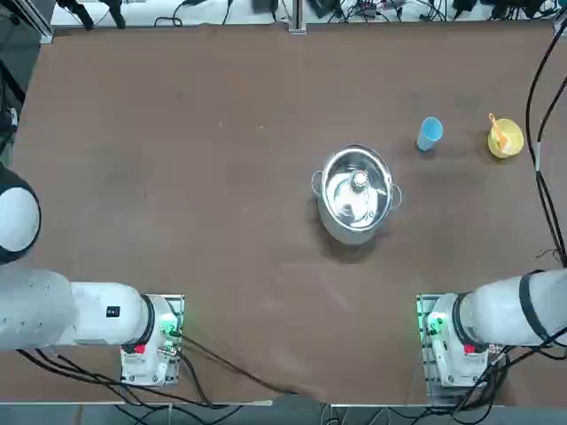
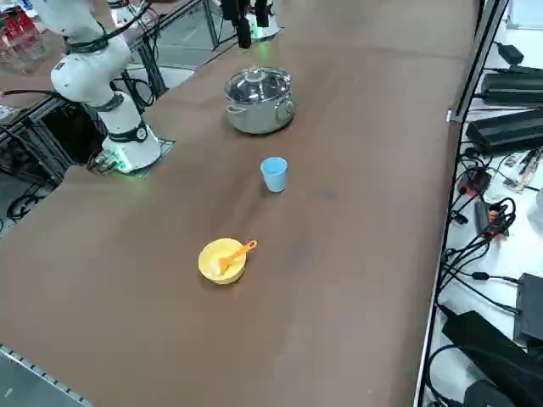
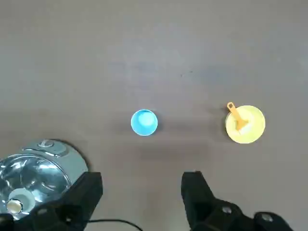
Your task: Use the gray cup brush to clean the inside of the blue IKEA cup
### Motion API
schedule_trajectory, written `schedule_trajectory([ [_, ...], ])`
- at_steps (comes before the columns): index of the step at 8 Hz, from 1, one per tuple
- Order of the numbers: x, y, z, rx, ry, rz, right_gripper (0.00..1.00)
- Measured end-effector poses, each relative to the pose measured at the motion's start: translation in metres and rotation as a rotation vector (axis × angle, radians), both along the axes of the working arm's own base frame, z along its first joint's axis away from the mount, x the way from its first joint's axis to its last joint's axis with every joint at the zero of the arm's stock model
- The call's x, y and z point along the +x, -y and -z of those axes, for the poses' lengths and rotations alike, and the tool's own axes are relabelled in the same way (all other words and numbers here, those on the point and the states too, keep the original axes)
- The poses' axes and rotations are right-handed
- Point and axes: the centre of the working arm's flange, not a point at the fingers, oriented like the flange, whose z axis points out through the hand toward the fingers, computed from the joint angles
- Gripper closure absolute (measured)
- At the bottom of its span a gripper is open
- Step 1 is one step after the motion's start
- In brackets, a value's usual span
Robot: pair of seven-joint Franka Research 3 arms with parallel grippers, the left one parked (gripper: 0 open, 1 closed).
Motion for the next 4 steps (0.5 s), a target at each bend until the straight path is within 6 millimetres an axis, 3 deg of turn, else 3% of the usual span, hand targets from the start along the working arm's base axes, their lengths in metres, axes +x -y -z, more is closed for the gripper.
schedule_trajectory([
  [3, 0.002, 0.000, 0.005, -0.001, -0.009, 0.002, 0.00],
  [4, 0.010, 0.002, 0.018, -0.013, -0.032, 0.007, 0.00],
])
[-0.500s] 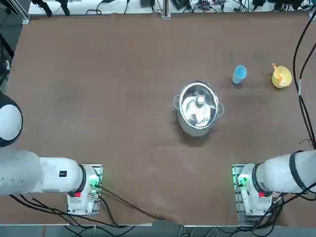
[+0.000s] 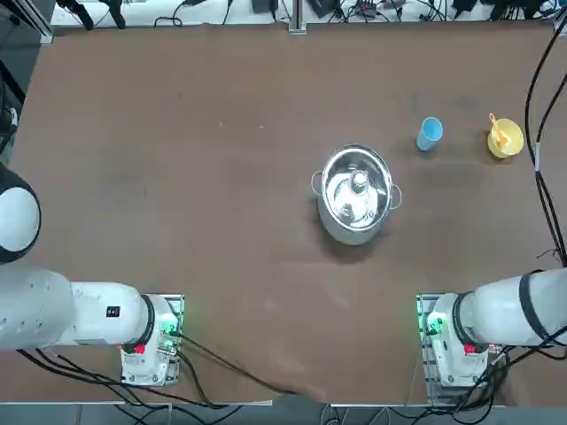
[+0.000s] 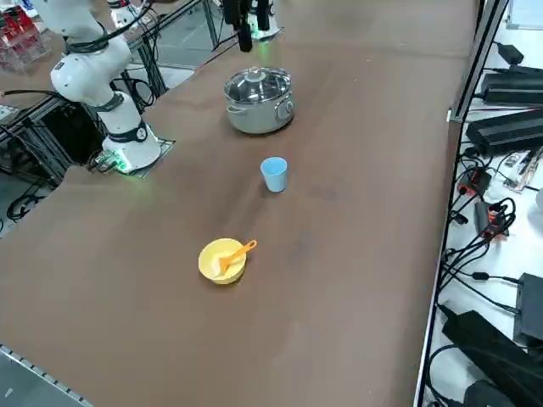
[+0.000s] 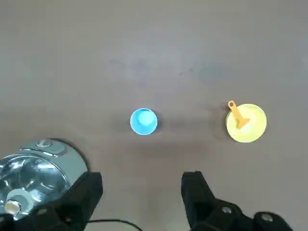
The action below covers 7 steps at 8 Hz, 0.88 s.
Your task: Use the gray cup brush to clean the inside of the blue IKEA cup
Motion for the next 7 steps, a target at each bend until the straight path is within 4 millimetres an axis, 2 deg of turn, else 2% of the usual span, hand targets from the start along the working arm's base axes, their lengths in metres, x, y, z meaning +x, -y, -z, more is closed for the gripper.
schedule_trajectory([
  [1, 0.012, 0.006, 0.022, -0.035, -0.028, 0.005, 0.00],
  [4, 0.054, 0.023, 0.115, -0.155, -0.141, 0.018, 0.00],
  [7, 0.081, 0.043, 0.195, -0.281, -0.185, 0.167, 0.00],
])
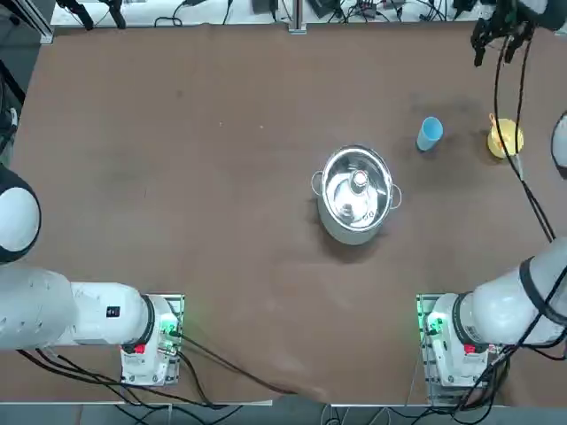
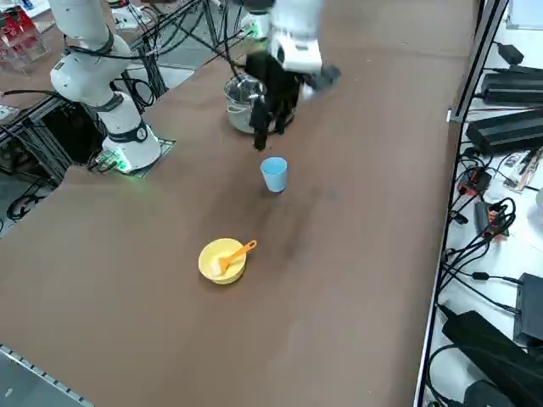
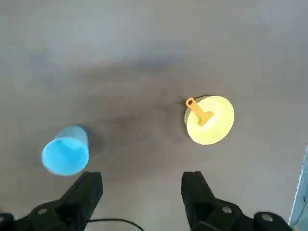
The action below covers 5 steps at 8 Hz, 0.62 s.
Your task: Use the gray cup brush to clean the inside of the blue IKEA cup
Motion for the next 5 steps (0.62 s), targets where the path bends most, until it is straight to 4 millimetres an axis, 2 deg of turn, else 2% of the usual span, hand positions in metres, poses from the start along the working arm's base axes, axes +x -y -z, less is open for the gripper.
schedule_trajectory([
  [3, 0.016, 0.032, 0.069, -0.127, 0.020, 0.152, 0.00],
  [5, 0.018, 0.058, 0.104, -0.162, 0.023, 0.253, 0.02],
])
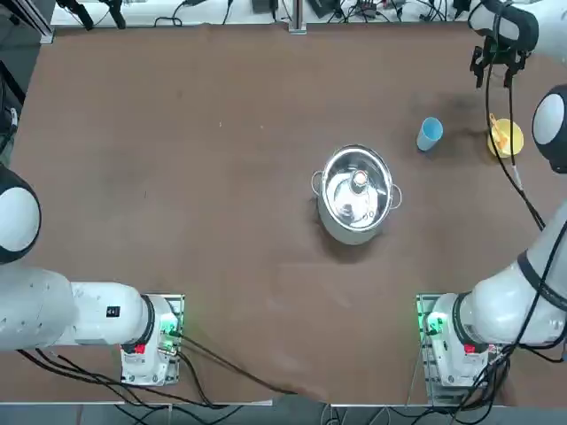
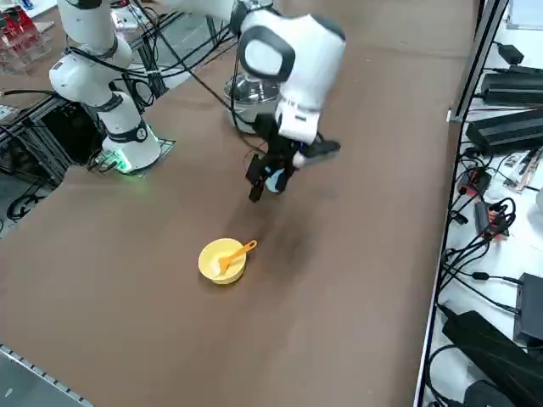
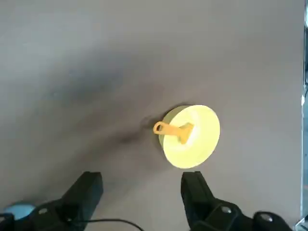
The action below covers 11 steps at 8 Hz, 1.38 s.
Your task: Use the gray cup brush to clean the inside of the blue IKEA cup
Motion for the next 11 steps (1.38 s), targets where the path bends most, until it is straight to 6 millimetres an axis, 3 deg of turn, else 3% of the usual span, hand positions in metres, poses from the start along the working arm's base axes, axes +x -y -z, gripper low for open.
schedule_trajectory([
  [2, 0.001, 0.012, 0.036, -0.105, -0.001, 0.078, 0.05],
  [5, -0.003, 0.018, 0.097, -0.276, -0.019, 0.153, 0.14],
  [7, -0.007, 0.019, 0.127, -0.326, -0.025, 0.190, 0.20],
  [11, -0.007, 0.022, 0.134, -0.357, -0.014, 0.213, 0.28],
])
